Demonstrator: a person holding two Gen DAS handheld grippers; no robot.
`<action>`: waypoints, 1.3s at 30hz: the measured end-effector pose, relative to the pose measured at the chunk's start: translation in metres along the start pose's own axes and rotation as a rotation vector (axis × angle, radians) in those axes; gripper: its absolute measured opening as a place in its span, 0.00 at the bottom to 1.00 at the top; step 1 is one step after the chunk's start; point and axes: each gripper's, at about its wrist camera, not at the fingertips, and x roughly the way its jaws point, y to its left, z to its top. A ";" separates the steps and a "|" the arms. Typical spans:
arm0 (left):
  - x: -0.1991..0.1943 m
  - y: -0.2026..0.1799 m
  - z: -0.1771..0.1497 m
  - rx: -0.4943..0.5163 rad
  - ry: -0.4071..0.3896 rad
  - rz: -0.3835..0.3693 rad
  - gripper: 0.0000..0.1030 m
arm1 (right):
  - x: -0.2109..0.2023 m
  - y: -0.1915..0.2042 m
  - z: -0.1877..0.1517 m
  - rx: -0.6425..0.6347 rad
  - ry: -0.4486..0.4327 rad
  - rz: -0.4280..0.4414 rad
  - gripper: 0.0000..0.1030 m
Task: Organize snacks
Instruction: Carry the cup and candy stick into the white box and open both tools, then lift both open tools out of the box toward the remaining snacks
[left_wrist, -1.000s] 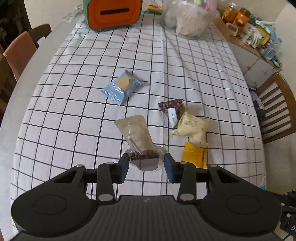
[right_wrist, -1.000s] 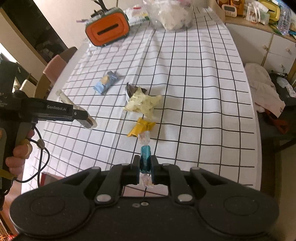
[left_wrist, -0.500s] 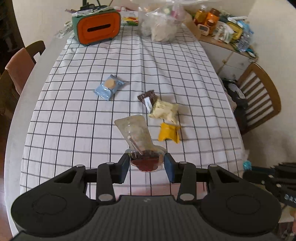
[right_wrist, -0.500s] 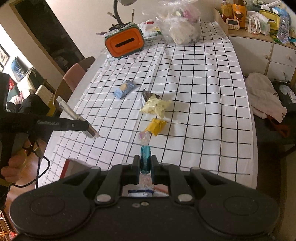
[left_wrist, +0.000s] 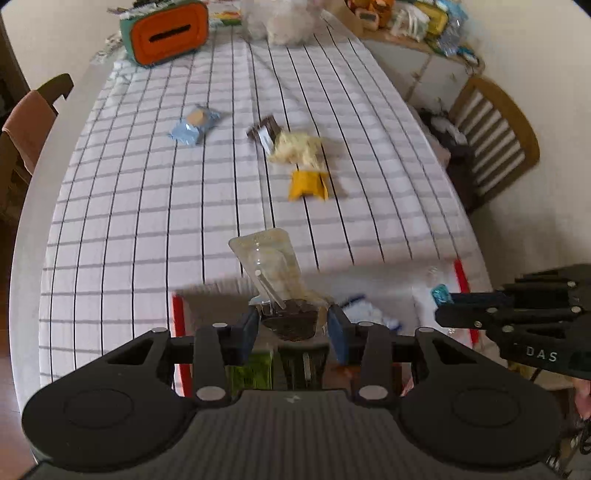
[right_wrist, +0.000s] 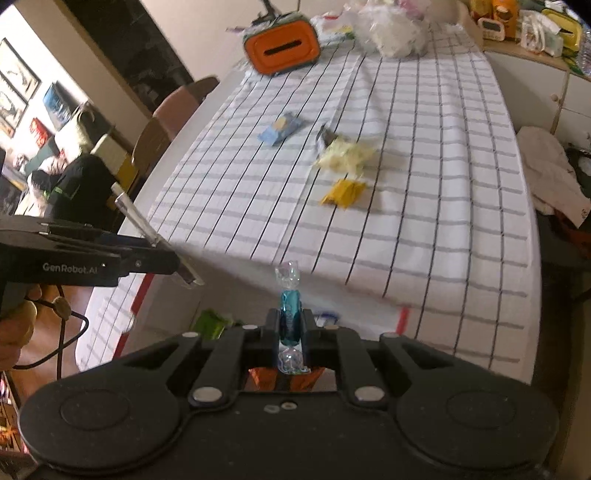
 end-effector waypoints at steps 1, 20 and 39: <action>0.003 -0.002 -0.005 0.006 0.011 0.003 0.39 | 0.003 0.003 -0.005 -0.006 0.009 0.003 0.10; 0.054 -0.020 -0.067 0.065 0.239 0.026 0.39 | 0.057 0.043 -0.062 -0.019 0.148 0.018 0.10; 0.085 -0.014 -0.061 0.027 0.344 0.020 0.40 | 0.056 0.045 -0.057 -0.016 0.147 -0.016 0.11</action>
